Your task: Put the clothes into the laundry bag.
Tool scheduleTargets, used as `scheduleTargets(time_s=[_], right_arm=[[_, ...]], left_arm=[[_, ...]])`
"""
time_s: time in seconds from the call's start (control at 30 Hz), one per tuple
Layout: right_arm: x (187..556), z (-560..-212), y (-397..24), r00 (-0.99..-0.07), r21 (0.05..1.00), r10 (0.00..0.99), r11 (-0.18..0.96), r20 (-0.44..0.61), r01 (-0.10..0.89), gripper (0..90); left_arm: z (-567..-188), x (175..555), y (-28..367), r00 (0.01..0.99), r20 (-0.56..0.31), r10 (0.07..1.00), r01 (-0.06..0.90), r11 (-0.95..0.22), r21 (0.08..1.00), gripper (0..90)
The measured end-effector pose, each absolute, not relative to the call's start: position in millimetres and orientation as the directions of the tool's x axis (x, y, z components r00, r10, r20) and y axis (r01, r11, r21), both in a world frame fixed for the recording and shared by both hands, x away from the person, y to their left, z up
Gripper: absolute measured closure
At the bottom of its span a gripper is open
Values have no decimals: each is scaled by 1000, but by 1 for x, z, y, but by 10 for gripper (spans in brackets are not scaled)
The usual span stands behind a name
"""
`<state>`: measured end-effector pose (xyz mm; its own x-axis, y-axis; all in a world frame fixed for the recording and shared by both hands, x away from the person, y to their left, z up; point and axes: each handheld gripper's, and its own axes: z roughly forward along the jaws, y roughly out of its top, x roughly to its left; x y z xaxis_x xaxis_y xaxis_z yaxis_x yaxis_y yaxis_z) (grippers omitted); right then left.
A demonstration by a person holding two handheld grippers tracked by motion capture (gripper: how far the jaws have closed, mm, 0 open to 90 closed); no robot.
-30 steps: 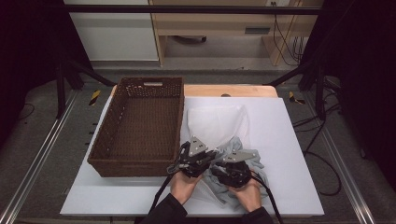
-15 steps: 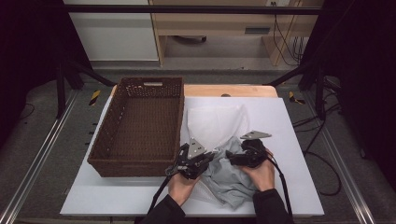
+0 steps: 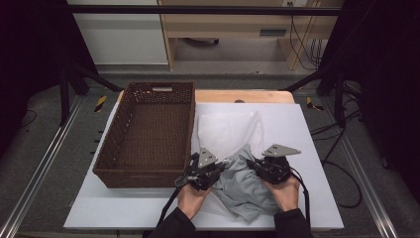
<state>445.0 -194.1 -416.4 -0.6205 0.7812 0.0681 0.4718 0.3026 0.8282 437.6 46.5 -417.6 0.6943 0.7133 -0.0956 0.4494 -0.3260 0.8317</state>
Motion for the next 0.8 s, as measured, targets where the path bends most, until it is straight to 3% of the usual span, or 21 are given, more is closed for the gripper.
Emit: scheduleTargets(time_s=[0.07, 0.2, 0.4, 0.53, 0.6, 0.67, 0.77, 0.8], right_arm=[[439, -412, -196, -632, 845, 771, 288, 74, 450, 833], [405, -400, -190, -742, 898, 667, 278, 75, 340, 834], [399, -421, -158, -793, 871, 605, 354, 64, 340, 833], [421, -445, -136, -738, 822, 675, 412, 15, 393, 827], [442, -457, -131, -653, 808, 757, 369, 25, 459, 809], [446, -459, -131, -629, 811, 777, 361, 12, 461, 802], [448, -457, -132, -617, 809, 787, 353, 15, 470, 654], [448, -457, -132, -617, 809, 787, 353, 15, 470, 654]], left_arm=[[-417, 438, 46, 692, -101, 715, 452, -320, 832, 879], [-413, 438, 43, 689, -110, 716, 457, -312, 833, 879], [-394, 435, 36, 705, -91, 704, 418, -308, 854, 880], [-388, 430, 35, 714, -77, 696, 398, -312, 863, 881], [-398, 431, 35, 715, -66, 696, 408, -339, 848, 881], [-403, 432, 36, 713, -71, 697, 416, -340, 844, 881], [-411, 433, 39, 709, -87, 700, 428, -330, 841, 879], [-412, 433, 40, 708, -84, 701, 427, -330, 842, 879]])
